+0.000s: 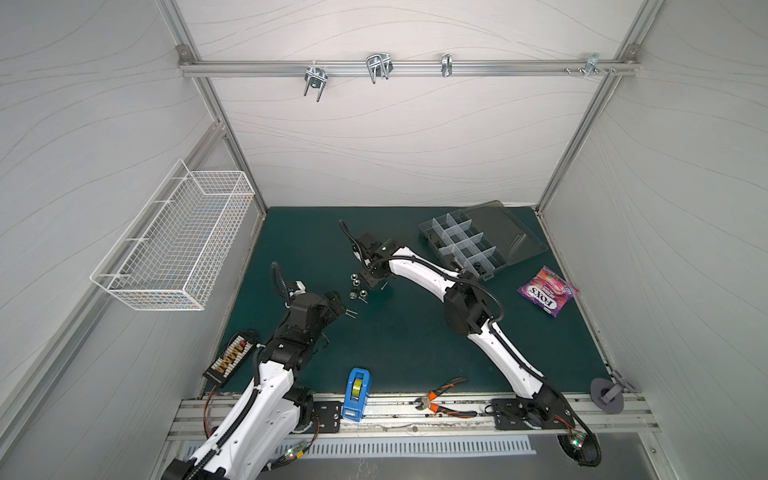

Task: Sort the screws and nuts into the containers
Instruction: 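Lower the right gripper and close it on the black hex bolt, then carry the black bolt with the right gripper over the organizer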

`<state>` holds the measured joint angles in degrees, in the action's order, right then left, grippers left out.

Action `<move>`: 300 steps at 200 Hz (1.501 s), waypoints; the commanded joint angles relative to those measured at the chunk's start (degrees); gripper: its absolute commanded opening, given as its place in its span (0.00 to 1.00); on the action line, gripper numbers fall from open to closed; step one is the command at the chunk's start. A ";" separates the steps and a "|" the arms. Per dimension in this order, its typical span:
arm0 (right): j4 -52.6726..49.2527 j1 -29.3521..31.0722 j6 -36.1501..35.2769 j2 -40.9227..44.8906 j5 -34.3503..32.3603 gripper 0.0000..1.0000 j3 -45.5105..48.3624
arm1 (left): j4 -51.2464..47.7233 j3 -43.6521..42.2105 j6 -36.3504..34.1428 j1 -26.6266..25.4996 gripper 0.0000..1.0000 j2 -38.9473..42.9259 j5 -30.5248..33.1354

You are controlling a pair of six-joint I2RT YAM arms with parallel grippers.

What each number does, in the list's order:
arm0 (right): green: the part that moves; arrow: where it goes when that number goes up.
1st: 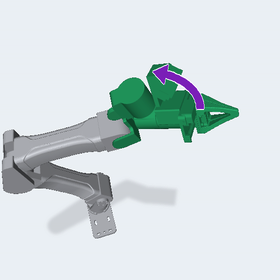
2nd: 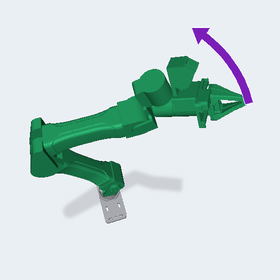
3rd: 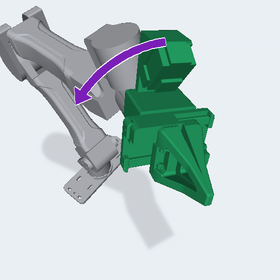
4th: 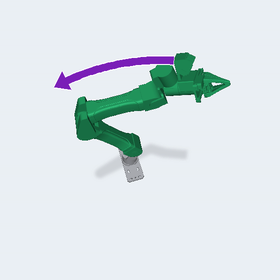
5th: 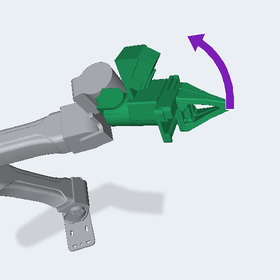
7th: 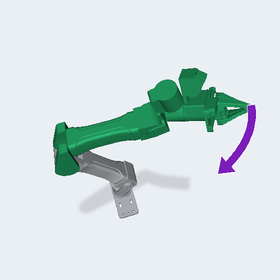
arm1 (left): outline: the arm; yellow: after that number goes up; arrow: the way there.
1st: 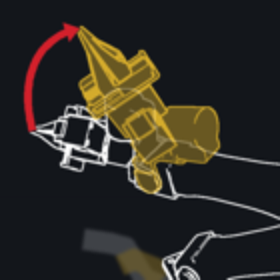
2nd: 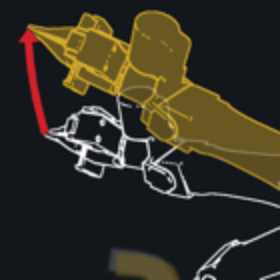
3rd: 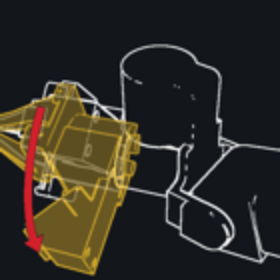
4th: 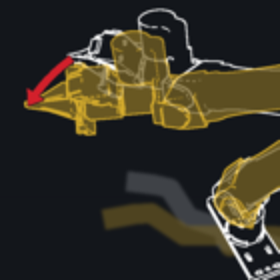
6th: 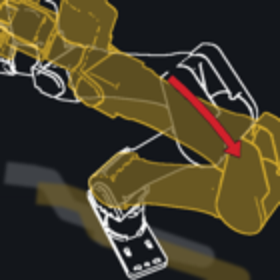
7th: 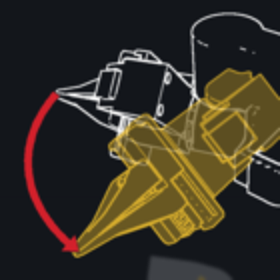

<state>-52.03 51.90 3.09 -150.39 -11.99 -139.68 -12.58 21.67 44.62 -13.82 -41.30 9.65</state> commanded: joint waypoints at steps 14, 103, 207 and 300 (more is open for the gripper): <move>-4.57 0.32 -0.23 -0.37 -1.91 0.58 2.46 | 0.80 -0.05 0.76 -0.06 1.00 0.29 0.64; -4.64 -0.13 1.39 2.72 -0.50 0.42 6.49 | 0.80 -0.05 0.97 -0.06 1.00 0.26 0.51; -3.88 -1.22 2.22 4.35 3.80 0.15 7.41 | 0.83 -0.05 1.03 -0.06 1.00 0.08 0.46; -2.24 -5.79 2.18 11.06 5.89 0.00 7.69 | 0.37 0.08 0.96 -0.06 1.00 0.50 0.64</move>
<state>-52.69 48.21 5.72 -145.32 -6.31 -132.11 -12.60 21.61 44.84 -13.82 -41.30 9.63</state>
